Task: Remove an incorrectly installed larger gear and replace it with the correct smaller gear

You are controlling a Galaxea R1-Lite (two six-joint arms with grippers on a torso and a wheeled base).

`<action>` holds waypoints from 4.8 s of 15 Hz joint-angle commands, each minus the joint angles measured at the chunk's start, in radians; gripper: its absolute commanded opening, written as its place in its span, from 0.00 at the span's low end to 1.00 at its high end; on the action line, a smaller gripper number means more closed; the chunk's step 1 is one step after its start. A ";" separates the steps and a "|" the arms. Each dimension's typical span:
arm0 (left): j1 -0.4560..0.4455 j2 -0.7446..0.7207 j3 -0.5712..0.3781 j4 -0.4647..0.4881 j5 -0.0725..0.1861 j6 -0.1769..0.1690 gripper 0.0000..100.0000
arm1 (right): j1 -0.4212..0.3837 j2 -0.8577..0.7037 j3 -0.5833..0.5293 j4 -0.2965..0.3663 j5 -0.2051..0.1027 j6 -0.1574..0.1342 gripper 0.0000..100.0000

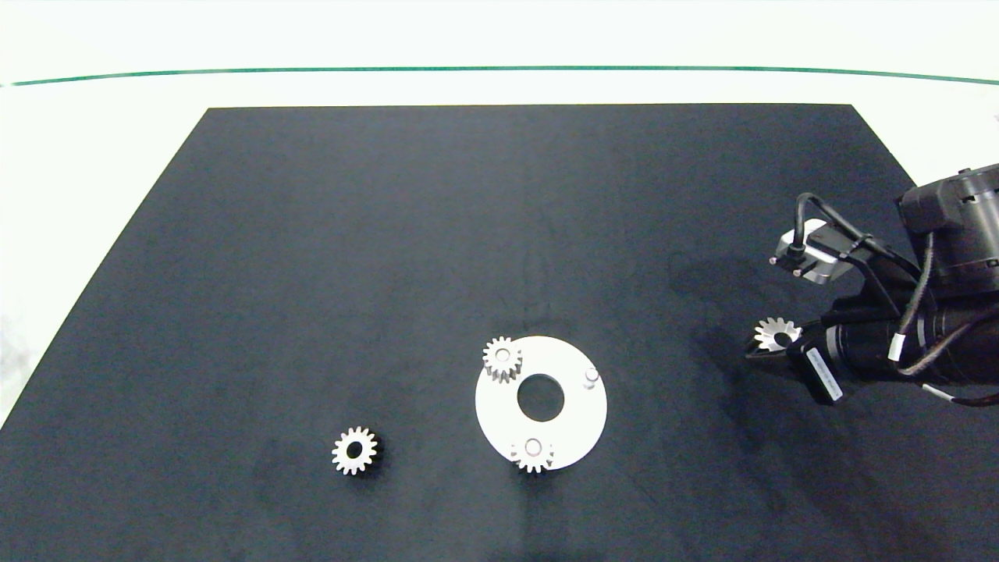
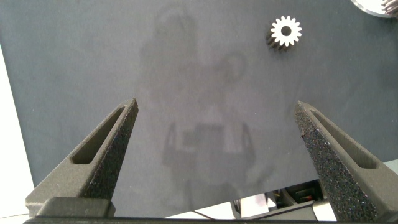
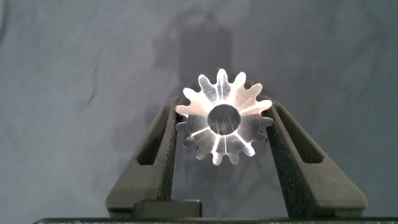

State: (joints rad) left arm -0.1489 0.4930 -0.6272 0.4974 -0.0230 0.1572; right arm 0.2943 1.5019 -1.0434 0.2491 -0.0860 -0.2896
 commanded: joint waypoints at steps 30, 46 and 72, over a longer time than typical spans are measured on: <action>-0.259 0.116 0.038 0.004 -0.023 0.004 1.00 | -0.073 -0.522 -0.168 0.430 -0.005 0.112 1.00; -0.417 0.529 0.258 -0.579 0.002 0.084 1.00 | -0.067 -0.571 -0.187 0.438 0.005 0.170 1.00; -0.425 0.878 0.231 -0.881 0.126 0.235 1.00 | -0.066 -0.591 -0.148 0.437 0.029 0.191 1.00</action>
State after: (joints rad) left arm -0.5738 1.3536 -0.3915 -0.3813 0.1015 0.3906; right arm 0.2283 0.9087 -1.1964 0.6821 -0.0551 -0.0974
